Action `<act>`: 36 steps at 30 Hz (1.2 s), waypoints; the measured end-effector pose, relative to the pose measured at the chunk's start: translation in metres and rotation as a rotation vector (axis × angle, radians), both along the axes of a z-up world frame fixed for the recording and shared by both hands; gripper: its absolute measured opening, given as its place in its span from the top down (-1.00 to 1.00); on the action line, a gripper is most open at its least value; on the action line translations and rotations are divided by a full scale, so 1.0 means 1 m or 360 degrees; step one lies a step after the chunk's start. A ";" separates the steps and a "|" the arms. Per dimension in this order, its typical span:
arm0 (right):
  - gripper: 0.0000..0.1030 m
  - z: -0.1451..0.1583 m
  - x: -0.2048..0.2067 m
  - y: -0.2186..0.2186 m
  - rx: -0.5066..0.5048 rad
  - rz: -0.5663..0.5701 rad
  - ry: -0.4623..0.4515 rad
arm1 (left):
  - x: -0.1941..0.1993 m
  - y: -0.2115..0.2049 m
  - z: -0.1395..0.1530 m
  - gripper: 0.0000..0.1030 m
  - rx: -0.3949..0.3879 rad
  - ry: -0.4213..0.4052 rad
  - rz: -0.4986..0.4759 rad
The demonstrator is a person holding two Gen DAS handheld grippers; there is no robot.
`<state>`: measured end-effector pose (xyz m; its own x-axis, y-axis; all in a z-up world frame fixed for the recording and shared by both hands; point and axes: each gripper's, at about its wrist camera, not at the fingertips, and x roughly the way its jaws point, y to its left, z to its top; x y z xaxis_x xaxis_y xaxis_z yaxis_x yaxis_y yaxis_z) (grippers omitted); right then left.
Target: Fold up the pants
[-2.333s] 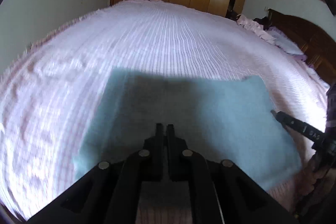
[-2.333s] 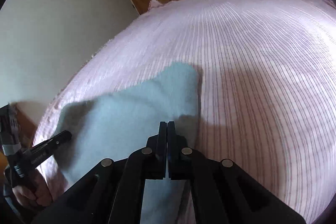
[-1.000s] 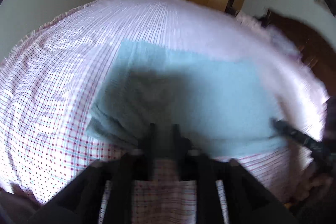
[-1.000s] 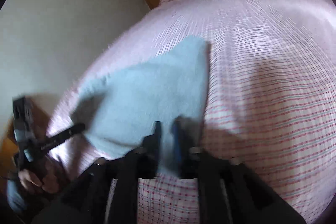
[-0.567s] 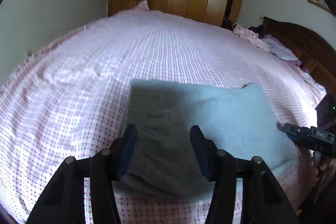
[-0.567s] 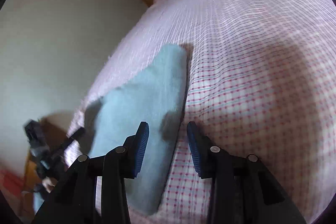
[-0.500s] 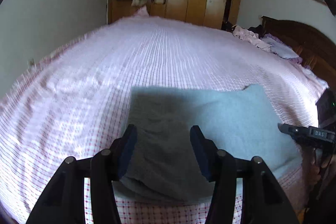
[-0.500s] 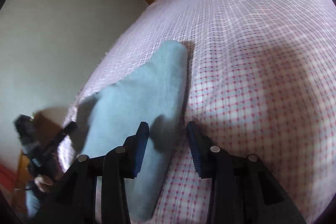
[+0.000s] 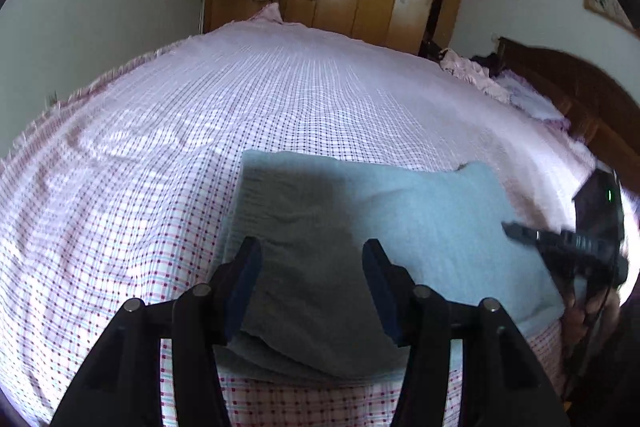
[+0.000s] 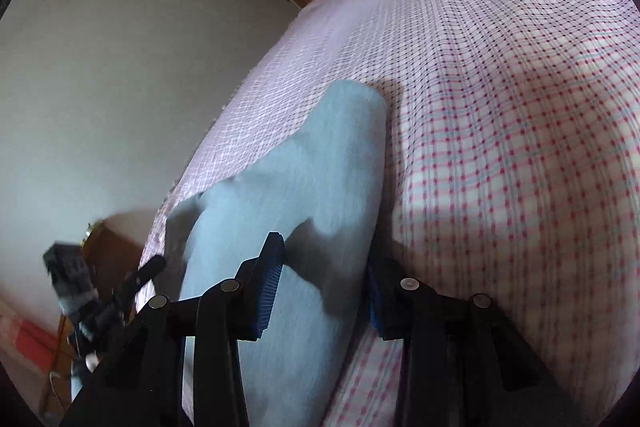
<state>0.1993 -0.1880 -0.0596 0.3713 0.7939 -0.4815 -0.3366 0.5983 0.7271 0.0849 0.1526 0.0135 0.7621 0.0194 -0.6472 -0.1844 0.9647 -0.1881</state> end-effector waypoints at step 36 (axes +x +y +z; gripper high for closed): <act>0.97 0.024 0.035 -0.247 -0.0018 -0.0269 -0.0015 | 0.034 -0.136 0.014 -0.09 0.0122 0.0105 -0.0256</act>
<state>0.2340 -0.4352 -0.0358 0.5035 0.7143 -0.4860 -0.2372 0.6552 0.7172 0.1187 0.0166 0.0275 0.7154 -0.0480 -0.6971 -0.0362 0.9938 -0.1056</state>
